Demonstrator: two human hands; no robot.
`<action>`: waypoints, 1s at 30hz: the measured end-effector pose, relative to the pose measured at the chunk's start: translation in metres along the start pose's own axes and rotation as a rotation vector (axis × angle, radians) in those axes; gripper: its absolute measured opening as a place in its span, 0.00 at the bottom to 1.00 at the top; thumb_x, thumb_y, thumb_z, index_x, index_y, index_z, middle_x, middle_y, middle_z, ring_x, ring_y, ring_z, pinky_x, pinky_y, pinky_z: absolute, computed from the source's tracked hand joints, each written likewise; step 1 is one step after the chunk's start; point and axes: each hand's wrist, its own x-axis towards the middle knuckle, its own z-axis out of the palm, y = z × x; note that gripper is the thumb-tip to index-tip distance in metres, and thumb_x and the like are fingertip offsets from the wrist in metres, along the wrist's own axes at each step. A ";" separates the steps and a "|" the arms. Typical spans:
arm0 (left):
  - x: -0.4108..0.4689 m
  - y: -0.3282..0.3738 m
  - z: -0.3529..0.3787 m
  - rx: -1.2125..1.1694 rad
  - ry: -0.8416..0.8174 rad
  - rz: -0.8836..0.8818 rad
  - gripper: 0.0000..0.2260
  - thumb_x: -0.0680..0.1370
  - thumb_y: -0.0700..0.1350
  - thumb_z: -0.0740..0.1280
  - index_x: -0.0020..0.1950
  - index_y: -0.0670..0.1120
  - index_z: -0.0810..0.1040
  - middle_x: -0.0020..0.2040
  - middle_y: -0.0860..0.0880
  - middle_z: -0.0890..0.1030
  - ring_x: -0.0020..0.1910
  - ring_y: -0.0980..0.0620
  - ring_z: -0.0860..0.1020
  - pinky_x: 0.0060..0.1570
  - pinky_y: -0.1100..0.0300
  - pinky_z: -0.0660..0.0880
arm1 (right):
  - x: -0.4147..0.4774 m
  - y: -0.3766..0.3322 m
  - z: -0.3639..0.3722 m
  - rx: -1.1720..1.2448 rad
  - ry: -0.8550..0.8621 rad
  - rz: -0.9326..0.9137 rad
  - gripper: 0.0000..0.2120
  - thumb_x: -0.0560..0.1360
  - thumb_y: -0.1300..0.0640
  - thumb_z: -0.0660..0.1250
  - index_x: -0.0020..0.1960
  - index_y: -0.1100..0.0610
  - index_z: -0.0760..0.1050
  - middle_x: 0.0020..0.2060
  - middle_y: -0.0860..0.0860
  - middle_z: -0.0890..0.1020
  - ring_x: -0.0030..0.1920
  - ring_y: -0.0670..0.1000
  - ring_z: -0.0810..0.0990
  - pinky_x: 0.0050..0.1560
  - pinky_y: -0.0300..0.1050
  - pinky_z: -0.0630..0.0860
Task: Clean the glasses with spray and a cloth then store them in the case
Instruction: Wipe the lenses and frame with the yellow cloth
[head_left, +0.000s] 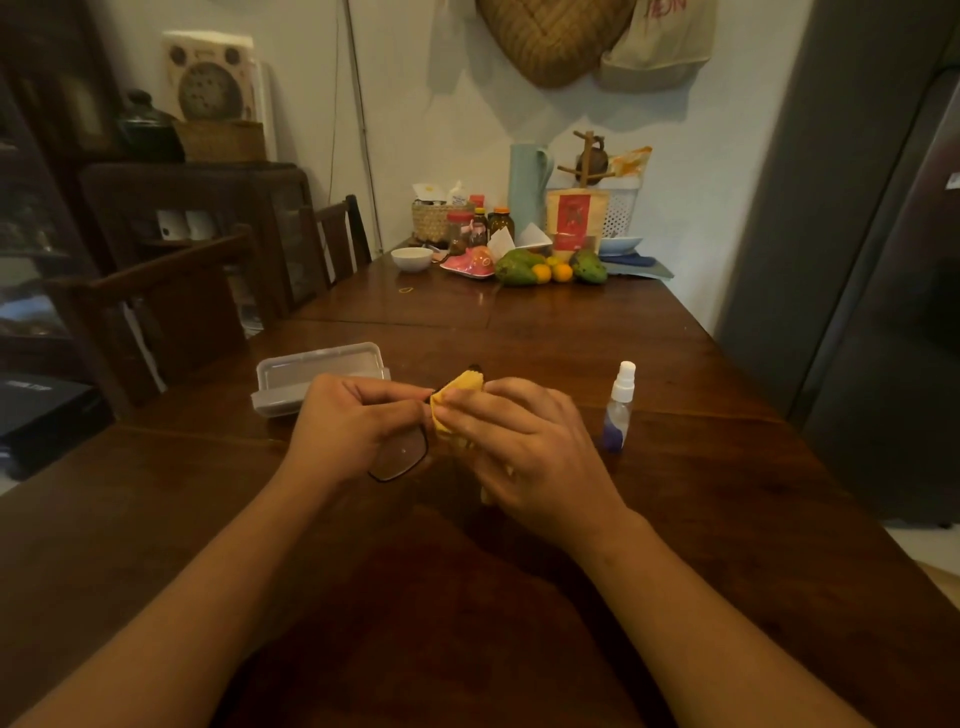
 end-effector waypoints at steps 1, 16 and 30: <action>0.000 0.001 0.000 -0.026 0.000 -0.012 0.08 0.71 0.33 0.72 0.39 0.45 0.87 0.36 0.40 0.86 0.36 0.47 0.84 0.34 0.60 0.80 | -0.001 0.003 -0.001 -0.007 0.006 -0.001 0.21 0.76 0.54 0.69 0.69 0.47 0.75 0.68 0.44 0.77 0.67 0.52 0.72 0.56 0.55 0.70; -0.001 0.003 0.002 -0.018 0.019 -0.017 0.08 0.73 0.32 0.70 0.40 0.42 0.87 0.35 0.39 0.85 0.34 0.48 0.84 0.37 0.59 0.81 | -0.003 0.009 -0.005 -0.050 0.015 0.029 0.20 0.77 0.51 0.63 0.69 0.47 0.75 0.67 0.44 0.77 0.68 0.52 0.71 0.57 0.55 0.70; -0.004 0.005 0.004 0.002 0.011 -0.008 0.09 0.73 0.32 0.70 0.40 0.43 0.87 0.35 0.40 0.85 0.33 0.49 0.84 0.36 0.63 0.79 | -0.004 0.010 -0.009 -0.062 0.025 0.048 0.21 0.76 0.51 0.63 0.69 0.48 0.76 0.67 0.45 0.78 0.68 0.53 0.72 0.57 0.56 0.70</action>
